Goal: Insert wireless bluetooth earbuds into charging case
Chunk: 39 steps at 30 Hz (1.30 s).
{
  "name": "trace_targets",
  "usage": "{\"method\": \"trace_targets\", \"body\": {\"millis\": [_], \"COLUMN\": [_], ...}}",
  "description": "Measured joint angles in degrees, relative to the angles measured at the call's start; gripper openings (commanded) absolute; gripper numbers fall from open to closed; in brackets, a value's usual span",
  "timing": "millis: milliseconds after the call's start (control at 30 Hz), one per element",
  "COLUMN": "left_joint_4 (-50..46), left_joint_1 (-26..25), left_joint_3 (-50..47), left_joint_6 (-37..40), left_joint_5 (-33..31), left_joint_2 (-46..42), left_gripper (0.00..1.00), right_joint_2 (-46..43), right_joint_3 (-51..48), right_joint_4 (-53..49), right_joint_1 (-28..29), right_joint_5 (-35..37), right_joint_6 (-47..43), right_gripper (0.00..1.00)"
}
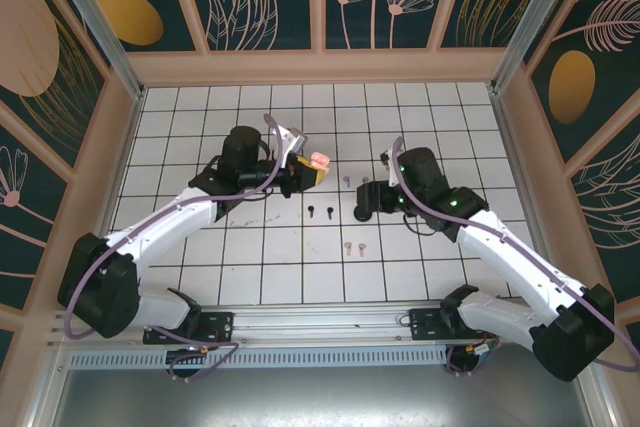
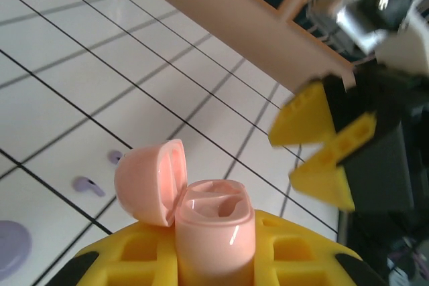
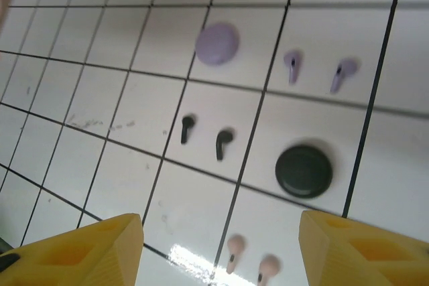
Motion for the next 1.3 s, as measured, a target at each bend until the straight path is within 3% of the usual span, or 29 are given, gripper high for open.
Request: {"method": "trace_targets", "body": {"millis": [267, 600, 867, 1300], "left_joint_4": [12.3, 40.3, 49.2, 54.1], "left_joint_1": [0.0, 0.0, 0.0, 0.0], "left_joint_3": [-8.6, -29.5, -30.7, -30.7], "left_joint_6": [-1.0, -0.5, 0.3, -0.4], "left_joint_5": [-6.5, -17.2, -22.0, -22.0], "left_joint_2": [-4.5, -11.1, -12.2, -11.6], "left_gripper": [0.00, 0.00, 0.00, 0.00], "right_joint_2": [1.6, 10.0, 19.9, 31.1], "right_joint_3": [-4.1, -4.8, -3.2, 3.4], "right_joint_4": [-0.6, -0.9, -1.1, -1.5], "right_joint_1": [8.5, 16.3, 19.1, 21.8], "right_joint_5": [6.5, 13.1, 16.1, 19.9], "right_joint_6": [14.6, 25.6, 28.5, 28.7], "right_gripper": [0.61, 0.49, 0.43, 0.39]}}
